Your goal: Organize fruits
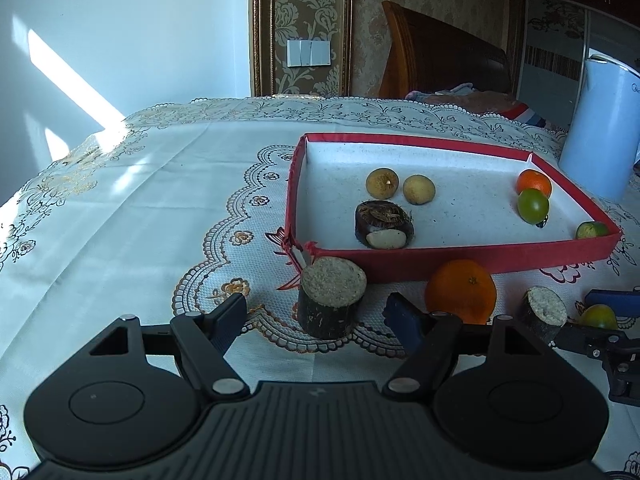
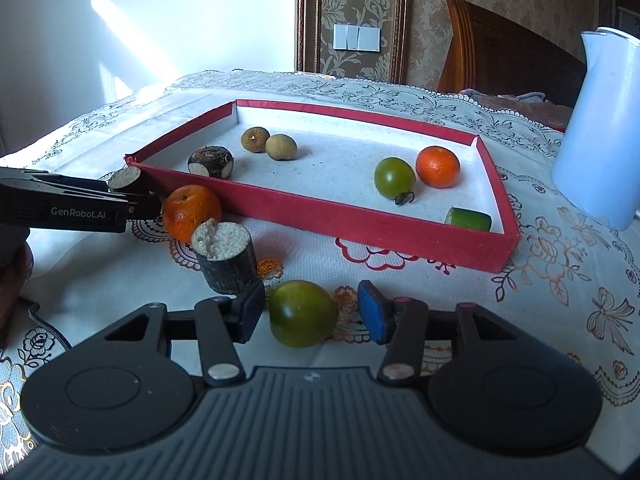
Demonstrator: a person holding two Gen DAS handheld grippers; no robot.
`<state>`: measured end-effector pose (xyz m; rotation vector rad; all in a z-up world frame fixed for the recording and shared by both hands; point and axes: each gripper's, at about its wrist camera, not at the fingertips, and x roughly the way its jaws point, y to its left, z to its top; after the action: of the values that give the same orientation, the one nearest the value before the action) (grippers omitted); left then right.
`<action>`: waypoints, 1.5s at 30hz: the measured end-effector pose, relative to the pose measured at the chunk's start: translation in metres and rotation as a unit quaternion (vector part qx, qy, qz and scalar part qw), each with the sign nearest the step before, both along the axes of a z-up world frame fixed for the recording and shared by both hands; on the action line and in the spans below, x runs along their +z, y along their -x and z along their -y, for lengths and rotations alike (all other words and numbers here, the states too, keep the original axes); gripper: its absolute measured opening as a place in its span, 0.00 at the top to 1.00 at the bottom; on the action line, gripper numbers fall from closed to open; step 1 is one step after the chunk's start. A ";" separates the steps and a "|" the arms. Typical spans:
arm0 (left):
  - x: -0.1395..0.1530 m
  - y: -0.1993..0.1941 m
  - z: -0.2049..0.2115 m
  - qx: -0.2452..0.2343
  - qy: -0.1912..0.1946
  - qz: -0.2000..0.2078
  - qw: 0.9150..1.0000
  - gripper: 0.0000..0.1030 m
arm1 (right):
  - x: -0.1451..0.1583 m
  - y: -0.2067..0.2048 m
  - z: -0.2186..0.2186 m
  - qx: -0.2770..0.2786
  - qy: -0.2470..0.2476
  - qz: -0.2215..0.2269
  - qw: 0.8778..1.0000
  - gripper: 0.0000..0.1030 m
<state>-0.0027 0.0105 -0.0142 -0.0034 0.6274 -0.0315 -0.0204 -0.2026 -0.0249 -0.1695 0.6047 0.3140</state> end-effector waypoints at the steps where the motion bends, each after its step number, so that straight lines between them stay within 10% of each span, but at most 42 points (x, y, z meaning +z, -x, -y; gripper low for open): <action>1: 0.000 0.000 0.000 0.000 0.001 0.000 1.000 0.26 | 0.000 0.000 0.000 0.000 0.000 0.000 1.000 0.53; 7: 0.001 0.002 -0.002 0.000 0.008 0.006 1.000 0.34 | -0.001 -0.001 0.002 -0.002 -0.009 -0.003 1.000 0.52; 13: 0.001 0.003 -0.005 -0.011 0.018 0.009 1.000 0.67 | 0.000 0.000 0.003 -0.005 -0.007 0.002 1.000 0.57; 17: 0.001 0.003 -0.005 -0.010 0.018 0.011 1.000 0.67 | 0.000 0.000 0.007 -0.007 -0.018 0.002 1.000 0.70; 45: 0.016 0.019 0.004 -0.018 -0.017 0.031 0.999 0.68 | 0.015 0.004 0.018 -0.049 -0.025 0.031 0.998 0.70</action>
<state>-0.0213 0.0061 0.0021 0.0421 0.5650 -0.0555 -0.0241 -0.2206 -0.0101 -0.1004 0.5412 0.2280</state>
